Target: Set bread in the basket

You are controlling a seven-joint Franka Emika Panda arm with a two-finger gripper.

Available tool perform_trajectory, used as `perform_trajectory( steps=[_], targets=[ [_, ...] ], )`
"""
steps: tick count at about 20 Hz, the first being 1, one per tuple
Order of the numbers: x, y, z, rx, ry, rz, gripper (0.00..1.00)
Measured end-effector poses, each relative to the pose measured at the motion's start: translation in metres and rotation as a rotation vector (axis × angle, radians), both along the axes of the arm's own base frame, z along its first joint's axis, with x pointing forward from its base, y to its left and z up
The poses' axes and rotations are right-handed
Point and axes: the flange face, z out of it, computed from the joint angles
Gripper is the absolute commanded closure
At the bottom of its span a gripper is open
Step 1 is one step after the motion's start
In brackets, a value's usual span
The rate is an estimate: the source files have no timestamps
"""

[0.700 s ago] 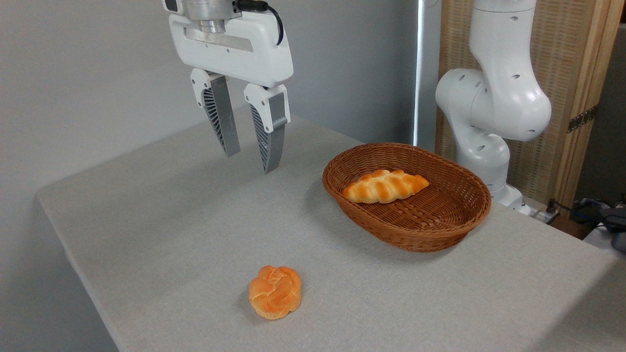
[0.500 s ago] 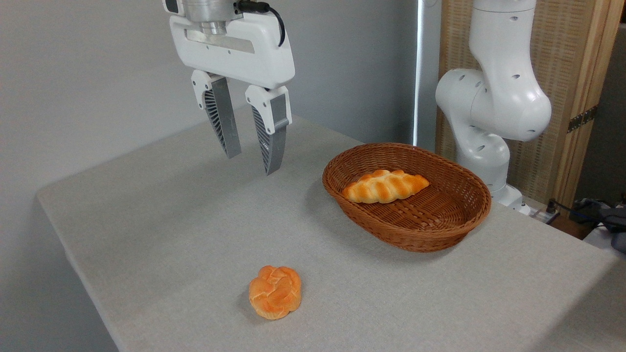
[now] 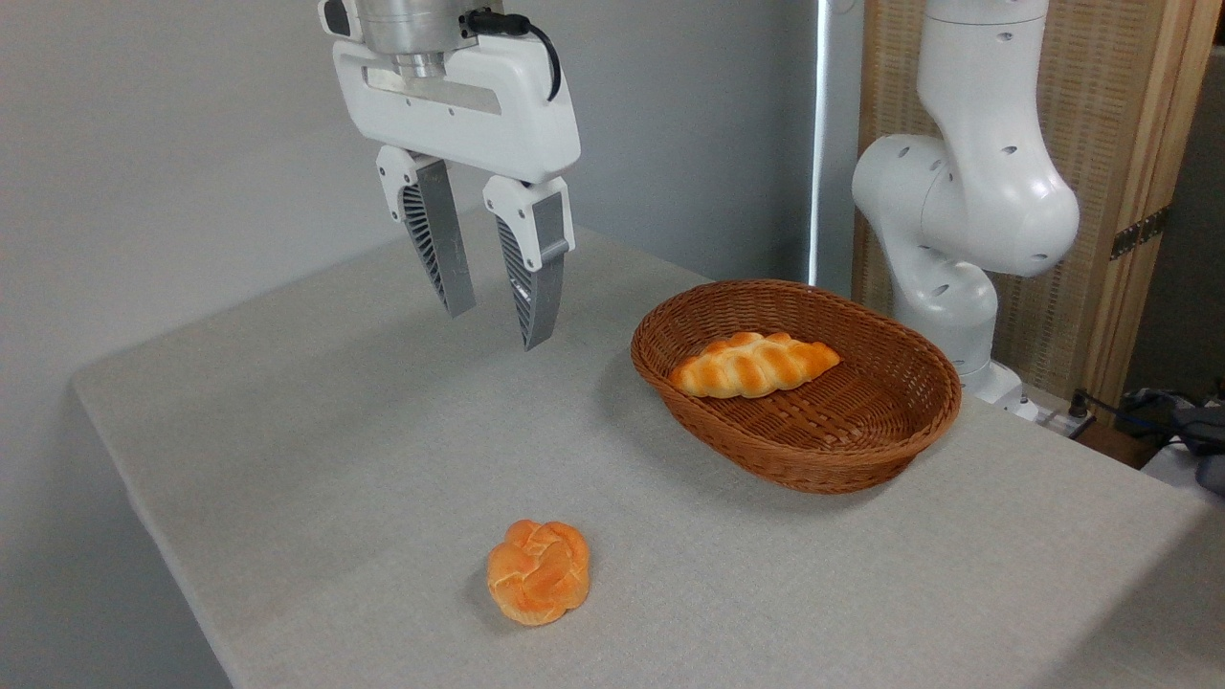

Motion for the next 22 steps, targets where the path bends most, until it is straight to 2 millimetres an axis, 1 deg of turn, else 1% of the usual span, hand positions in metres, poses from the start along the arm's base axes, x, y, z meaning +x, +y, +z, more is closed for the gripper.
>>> perform_trajectory(
  steps=[7, 17, 20, 22],
  targets=[
    [0.001, 0.008, 0.0, 0.0, 0.0, 0.014, 0.0],
    [0.002, 0.037, -0.003, 0.002, 0.005, -0.001, 0.0],
    [0.006, 0.051, -0.016, 0.036, -0.006, 0.017, 0.0],
    [0.013, 0.063, -0.035, 0.066, -0.028, 0.028, 0.0]
  ],
)
